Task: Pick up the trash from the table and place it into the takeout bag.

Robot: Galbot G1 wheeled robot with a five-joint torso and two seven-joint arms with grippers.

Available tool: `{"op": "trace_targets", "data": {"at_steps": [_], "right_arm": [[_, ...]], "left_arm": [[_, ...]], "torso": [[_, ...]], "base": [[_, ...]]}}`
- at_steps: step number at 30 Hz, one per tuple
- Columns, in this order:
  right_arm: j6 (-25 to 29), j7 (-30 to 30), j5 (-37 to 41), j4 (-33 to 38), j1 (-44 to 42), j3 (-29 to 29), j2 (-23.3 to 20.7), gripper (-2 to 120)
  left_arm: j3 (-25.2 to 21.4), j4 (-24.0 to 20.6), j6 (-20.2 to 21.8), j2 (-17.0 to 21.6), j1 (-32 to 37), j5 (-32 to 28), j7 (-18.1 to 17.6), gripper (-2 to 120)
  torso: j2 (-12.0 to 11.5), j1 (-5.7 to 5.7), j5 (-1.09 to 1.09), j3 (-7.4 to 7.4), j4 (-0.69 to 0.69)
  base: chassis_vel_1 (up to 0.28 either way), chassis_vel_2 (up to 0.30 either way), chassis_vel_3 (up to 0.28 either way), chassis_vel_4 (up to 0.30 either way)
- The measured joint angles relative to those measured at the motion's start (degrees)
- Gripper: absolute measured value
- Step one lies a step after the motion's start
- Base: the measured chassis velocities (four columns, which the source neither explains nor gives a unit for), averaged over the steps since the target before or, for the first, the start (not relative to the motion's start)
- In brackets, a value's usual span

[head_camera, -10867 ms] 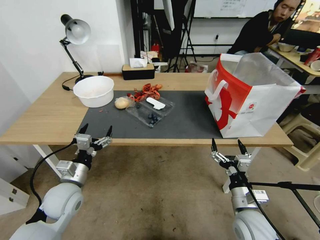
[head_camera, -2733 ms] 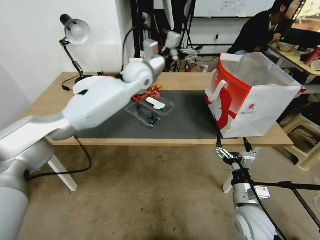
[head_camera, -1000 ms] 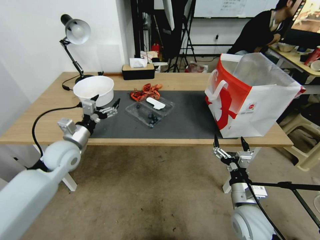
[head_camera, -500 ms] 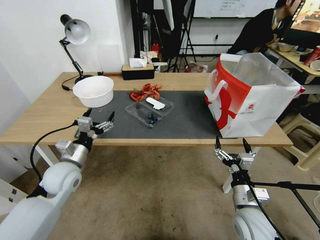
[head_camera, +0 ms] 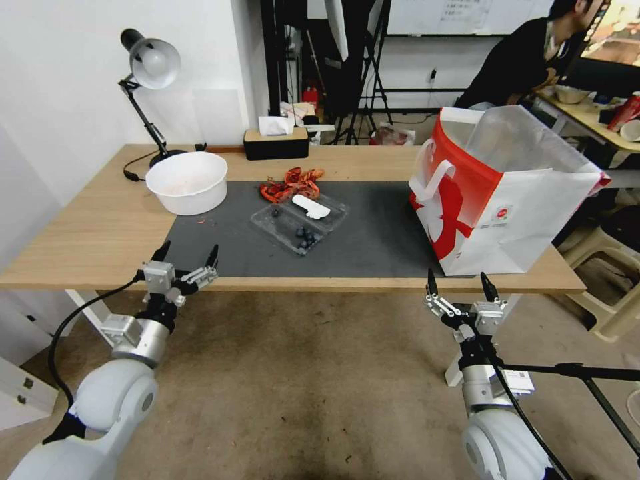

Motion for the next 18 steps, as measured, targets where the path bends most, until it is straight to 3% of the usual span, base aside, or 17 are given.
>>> {"op": "trace_targets", "data": {"at_steps": [10,18], "right_arm": [[-0.2,-0.41,-0.07,-0.36,0.49,-0.07,-0.1,100],[-0.21,-0.65,-0.28,-0.65,0.91,-0.12,0.2,100]], "left_arm": [[-0.92,-0.11,-2.16,-3.12,3.94,1.1,0.8,100],[-1.22,0.21,-3.2,-3.41,4.77,1.34,1.12,100]], "torso": [[0.0,0.0,0.0,0.0,0.0],[0.0,0.01,0.0,0.0,0.0]], "base": [[0.0,0.0,0.0,0.0],[0.0,0.0,0.0,0.0]]}}
